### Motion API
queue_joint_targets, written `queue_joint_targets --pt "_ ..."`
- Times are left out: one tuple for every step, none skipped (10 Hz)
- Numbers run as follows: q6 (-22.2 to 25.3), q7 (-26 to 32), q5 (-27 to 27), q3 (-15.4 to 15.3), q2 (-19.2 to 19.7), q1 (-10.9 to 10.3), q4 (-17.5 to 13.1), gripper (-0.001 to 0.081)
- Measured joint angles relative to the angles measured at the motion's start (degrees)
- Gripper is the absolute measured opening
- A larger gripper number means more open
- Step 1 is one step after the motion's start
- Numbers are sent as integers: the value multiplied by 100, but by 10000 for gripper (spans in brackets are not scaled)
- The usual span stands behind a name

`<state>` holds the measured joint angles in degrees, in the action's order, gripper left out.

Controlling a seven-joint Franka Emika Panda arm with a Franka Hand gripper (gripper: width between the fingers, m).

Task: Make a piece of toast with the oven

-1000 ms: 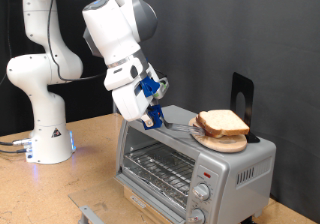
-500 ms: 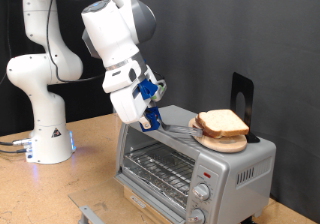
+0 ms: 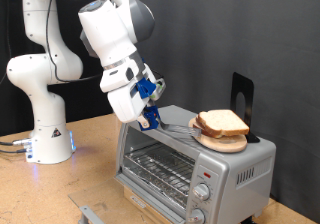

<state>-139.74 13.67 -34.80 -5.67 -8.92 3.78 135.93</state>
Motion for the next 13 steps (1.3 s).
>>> queue_joint_targets --pt "0 48 -62 7 -21 0 -1 485" --pt "5 82 -111 15 -43 0 -5 485" --pt "11 98 -134 23 -61 0 -13 485" --pt "17 99 -137 25 -74 0 -18 485" --pt "18 99 -137 25 -83 0 -19 485" --pt "18 99 -137 25 -87 0 -22 485" --pt "18 99 -136 25 -87 0 -24 485" --pt "18 99 -136 25 -87 0 -27 485" --pt "18 99 -136 23 -87 -1 -29 485" --pt "18 99 -135 17 -87 -2 -31 485" --pt "18 98 -130 2 -87 -4 -34 485" --pt "18 99 -130 -23 -87 -5 -36 485" --pt "18 98 -130 -45 -89 -8 -37 485"
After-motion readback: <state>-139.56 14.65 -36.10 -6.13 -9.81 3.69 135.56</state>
